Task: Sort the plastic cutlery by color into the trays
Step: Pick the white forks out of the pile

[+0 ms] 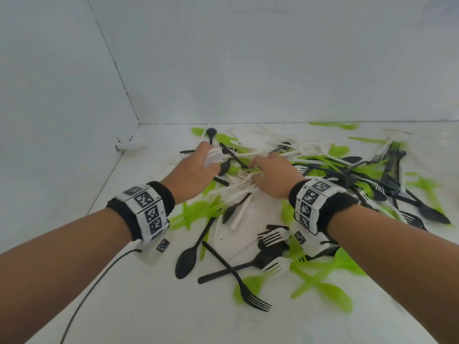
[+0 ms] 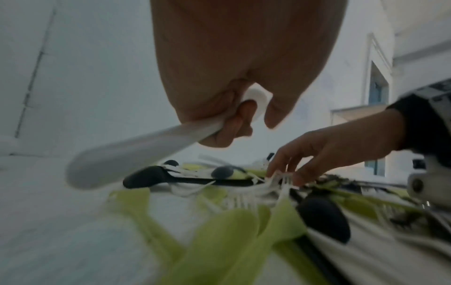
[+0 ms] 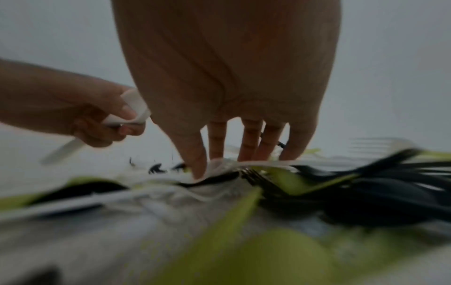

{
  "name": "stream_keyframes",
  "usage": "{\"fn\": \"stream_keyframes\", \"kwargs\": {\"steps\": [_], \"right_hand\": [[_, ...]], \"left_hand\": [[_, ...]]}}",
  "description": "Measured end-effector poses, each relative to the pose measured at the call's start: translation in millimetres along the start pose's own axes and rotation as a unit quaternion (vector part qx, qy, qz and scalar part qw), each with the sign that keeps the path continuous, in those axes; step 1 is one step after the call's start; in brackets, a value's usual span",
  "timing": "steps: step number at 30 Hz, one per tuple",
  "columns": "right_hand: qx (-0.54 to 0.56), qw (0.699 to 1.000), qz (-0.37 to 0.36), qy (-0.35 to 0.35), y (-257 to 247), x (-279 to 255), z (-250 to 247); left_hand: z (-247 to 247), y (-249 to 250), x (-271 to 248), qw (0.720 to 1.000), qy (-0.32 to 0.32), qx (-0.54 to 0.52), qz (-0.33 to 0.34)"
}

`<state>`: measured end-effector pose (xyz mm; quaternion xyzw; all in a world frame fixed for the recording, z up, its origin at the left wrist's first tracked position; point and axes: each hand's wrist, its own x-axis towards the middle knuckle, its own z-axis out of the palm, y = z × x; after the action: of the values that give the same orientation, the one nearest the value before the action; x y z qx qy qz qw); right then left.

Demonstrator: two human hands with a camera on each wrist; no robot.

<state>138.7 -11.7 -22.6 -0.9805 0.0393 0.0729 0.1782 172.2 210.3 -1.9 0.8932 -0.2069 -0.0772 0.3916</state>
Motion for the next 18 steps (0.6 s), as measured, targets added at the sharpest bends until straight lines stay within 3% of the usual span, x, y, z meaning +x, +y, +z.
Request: {"fn": "stream_keyframes", "kwargs": {"steps": [3, 7, 9, 10, 12, 13, 16, 18], "right_hand": [[-0.086, 0.994, -0.037, -0.048, 11, -5, 3], [0.012, 0.990, -0.069, -0.121, 9, -8, -7], [0.059, 0.993, -0.058, -0.080, 12, -5, -10], [0.064, 0.996, -0.059, -0.023, 16, -3, -10], [0.022, 0.993, -0.063, 0.095, 24, 0, -10], [-0.001, 0.992, -0.060, 0.112, 29, 1, -9], [-0.064, 0.998, -0.029, 0.007, 41, 3, -7], [-0.076, 0.994, -0.046, -0.056, 44, 4, -4]], "left_hand": [[7, -18, -1, 0.989, -0.062, 0.128, 0.036], [22, -30, 5, 0.979, -0.084, 0.185, 0.026], [26, -31, 7, 0.974, -0.107, 0.196, 0.019], [26, -30, 9, 0.974, -0.112, 0.197, 0.016], [23, -29, 13, 0.976, -0.101, 0.195, 0.013], [21, -28, 15, 0.977, -0.089, 0.194, 0.019], [19, -26, 18, 0.979, -0.057, 0.190, 0.050], [21, -26, 21, 0.979, -0.050, 0.192, 0.055]]}}
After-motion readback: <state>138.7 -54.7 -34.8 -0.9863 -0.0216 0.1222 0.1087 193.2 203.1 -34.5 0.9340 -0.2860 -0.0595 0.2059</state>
